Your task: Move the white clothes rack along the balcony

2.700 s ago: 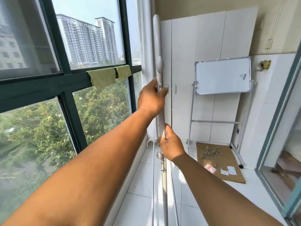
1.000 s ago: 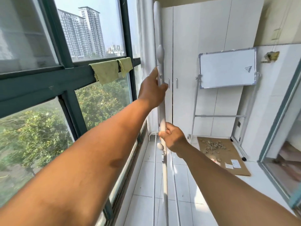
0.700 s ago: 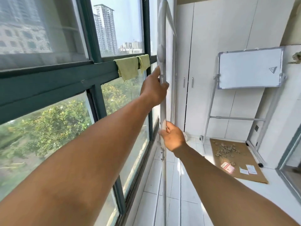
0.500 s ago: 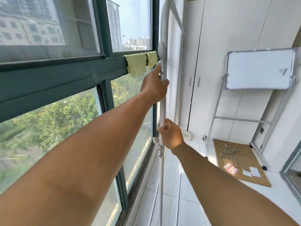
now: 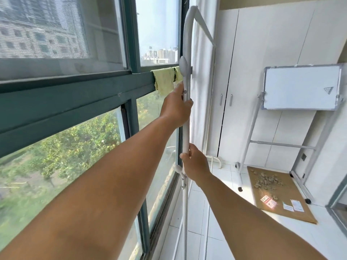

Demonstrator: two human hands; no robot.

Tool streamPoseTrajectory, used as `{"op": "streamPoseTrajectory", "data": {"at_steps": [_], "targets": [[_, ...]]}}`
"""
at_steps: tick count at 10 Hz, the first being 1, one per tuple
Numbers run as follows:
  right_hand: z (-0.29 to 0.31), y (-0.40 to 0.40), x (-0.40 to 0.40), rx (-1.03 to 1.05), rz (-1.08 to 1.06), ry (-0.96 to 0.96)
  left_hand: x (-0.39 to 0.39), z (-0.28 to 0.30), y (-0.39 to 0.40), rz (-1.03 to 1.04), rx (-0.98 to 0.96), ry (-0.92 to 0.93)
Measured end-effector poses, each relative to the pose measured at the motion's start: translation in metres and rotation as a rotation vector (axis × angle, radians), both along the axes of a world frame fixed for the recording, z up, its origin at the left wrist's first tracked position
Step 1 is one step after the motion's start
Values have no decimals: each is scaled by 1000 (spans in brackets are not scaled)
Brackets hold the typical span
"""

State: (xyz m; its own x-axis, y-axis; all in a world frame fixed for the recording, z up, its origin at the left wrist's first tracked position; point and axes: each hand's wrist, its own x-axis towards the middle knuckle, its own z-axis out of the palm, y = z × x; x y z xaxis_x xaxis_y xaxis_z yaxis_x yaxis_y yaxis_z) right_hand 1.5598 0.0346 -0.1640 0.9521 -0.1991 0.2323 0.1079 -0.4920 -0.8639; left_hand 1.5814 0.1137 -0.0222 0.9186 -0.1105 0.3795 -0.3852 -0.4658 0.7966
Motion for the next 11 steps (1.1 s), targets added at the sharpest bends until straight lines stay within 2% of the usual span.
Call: {"op": "streamPoseTrajectory", "data": {"at_steps": [2, 6, 9, 11], "targets": [[-1, -7, -3, -48, -20, 42, -6, 0, -6, -23, 4, 9], [10, -3, -13, 2, -10, 149, -16, -5, -8, -13, -99, 73], [32, -11, -38, 167, 17, 160, -39, -8, -2, -81, -141, 132], [59, -25, -63, 278, -75, 115, -70, -1, -8, 54, -203, 120]]}}
